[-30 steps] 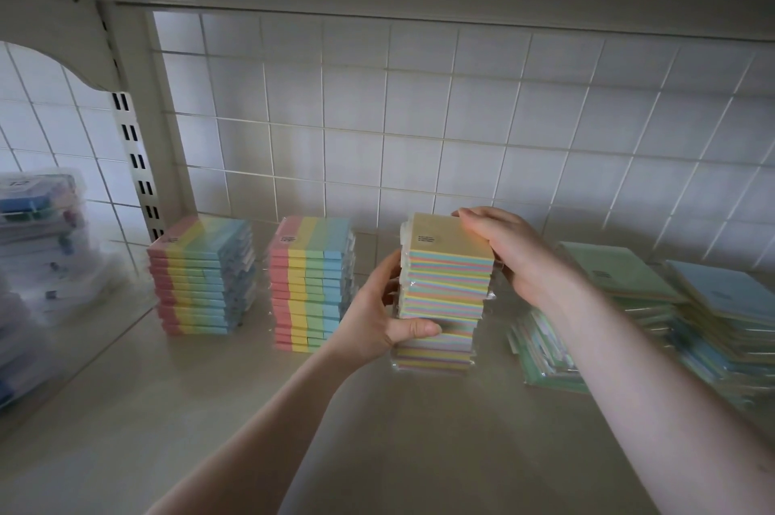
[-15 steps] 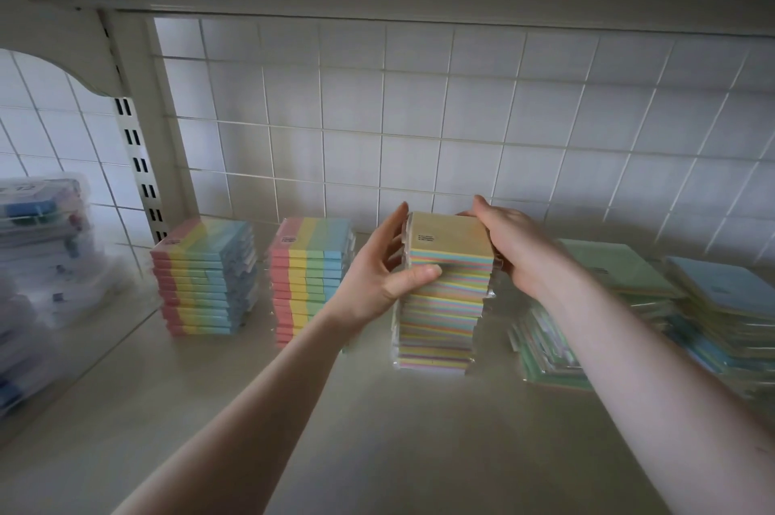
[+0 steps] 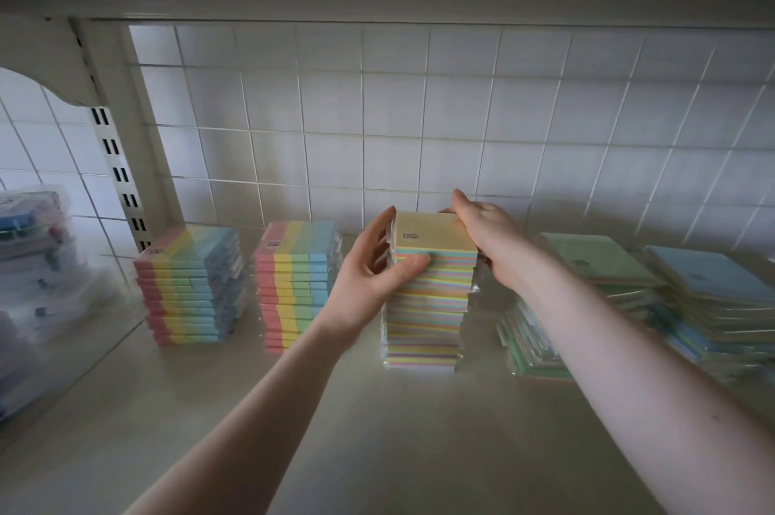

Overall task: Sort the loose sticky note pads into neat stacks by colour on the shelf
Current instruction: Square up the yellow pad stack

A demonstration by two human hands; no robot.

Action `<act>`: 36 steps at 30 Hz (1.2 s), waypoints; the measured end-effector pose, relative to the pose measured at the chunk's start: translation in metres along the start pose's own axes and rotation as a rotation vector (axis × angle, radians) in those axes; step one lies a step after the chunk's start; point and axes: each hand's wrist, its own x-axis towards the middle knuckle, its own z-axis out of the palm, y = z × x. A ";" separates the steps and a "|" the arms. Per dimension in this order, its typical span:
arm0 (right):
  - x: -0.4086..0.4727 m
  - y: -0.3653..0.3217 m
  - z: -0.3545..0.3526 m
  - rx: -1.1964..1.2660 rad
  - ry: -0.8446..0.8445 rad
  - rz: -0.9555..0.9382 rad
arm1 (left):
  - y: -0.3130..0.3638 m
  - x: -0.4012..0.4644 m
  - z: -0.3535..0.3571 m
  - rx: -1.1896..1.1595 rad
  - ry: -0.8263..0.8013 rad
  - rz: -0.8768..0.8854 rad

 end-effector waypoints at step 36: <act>-0.021 0.045 0.018 0.423 0.074 0.220 | -0.005 -0.030 0.021 0.088 0.013 0.062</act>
